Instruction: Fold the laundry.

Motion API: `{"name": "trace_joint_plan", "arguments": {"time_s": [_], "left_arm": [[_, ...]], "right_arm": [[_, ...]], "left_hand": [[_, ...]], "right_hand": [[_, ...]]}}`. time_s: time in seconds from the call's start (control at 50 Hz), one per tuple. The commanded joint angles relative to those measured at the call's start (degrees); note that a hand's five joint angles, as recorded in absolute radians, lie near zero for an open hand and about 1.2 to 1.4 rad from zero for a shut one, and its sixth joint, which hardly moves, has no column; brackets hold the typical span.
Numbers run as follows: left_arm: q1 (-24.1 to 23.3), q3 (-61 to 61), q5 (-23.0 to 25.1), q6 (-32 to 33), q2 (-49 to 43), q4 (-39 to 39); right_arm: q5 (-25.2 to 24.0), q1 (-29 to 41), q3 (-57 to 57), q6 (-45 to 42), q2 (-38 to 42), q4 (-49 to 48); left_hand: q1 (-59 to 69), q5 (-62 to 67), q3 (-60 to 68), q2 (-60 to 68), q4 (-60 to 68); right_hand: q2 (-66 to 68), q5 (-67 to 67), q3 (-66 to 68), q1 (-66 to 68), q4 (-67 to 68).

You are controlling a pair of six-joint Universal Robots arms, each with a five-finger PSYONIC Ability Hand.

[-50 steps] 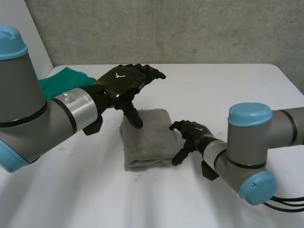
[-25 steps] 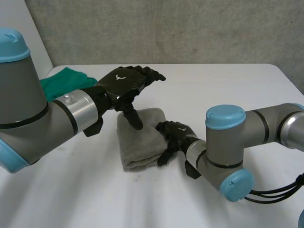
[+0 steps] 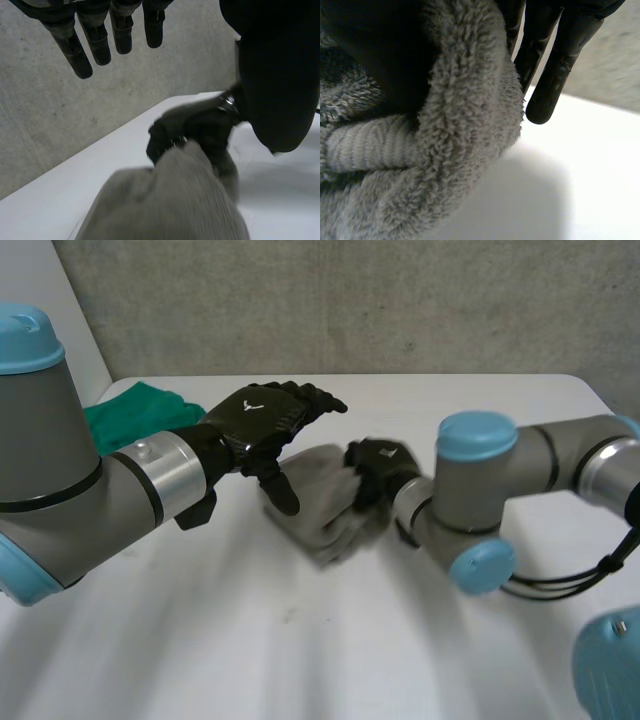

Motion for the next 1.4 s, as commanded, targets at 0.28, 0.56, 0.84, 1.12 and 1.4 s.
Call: {"name": "trace_joint_plan", "arguments": {"time_s": [0.28,0.56,0.84,1.12,1.4], "left_arm": [[-0.5,0.7,-0.3,0.0,-0.2,0.1],[-1.3,0.4,-2.2,-0.1,-0.3,0.0],[-2.4,-0.9,-2.3,0.0,-0.4,0.0],[-2.0,-1.3,-2.2,-0.2,-0.4,0.0],[-0.2,-3.0,-2.2,0.0,0.4,0.2]], "right_arm": [[4.8,-30.3,-42.9,-5.3,21.5,10.3],[-5.7,-40.1,-42.9,-5.7,24.4,10.8],[4.4,-42.6,-46.5,-22.3,25.0,17.2],[2.1,-43.4,-44.1,-28.7,21.1,18.6],[4.4,-41.6,-26.0,-31.7,-0.2,18.1]], "left_hand": [[0.6,-1.3,-0.6,-0.3,-0.3],[0.6,-1.3,-0.6,-0.3,-0.3],[0.6,-1.3,-0.6,-0.3,-0.3],[0.6,-1.3,-0.6,-0.3,-0.3],[0.6,-1.3,-0.6,-0.3,-0.3]], "right_hand": [[15.0,17.6,15.9,29.1,12.0],[15.0,17.6,15.9,29.1,12.0],[-55.0,-52.4,-54.1,-40.9,-58.0],[-55.0,-52.4,-54.1,-40.9,-58.0],[-55.0,-52.4,-54.1,-40.9,-58.0]]}}
